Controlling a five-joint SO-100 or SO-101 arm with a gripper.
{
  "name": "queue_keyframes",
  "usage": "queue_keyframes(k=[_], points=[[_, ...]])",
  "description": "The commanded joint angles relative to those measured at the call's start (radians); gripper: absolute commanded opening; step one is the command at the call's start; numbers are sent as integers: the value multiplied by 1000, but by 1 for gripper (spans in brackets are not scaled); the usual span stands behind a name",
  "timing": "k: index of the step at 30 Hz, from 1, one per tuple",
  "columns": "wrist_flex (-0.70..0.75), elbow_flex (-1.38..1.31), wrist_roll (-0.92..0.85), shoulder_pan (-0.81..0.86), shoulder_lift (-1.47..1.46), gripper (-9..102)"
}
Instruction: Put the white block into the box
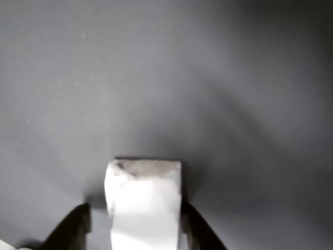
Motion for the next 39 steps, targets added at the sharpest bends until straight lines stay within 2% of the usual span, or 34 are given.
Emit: queue_keyframes(k=[1, 6, 10, 26, 29, 34, 39], points=[[20, -66, -15, -26, 9, 20], [37, -77, -23, -29, 8, 14], [54, -92, -14, -38, -3, -2], [67, -101, -11, -34, 6, -2], [130, -110, -11, -11, 58, -2], [318, -110, 0, 54, 201, -2], [370, -98, 51, 135, 333, -2]])
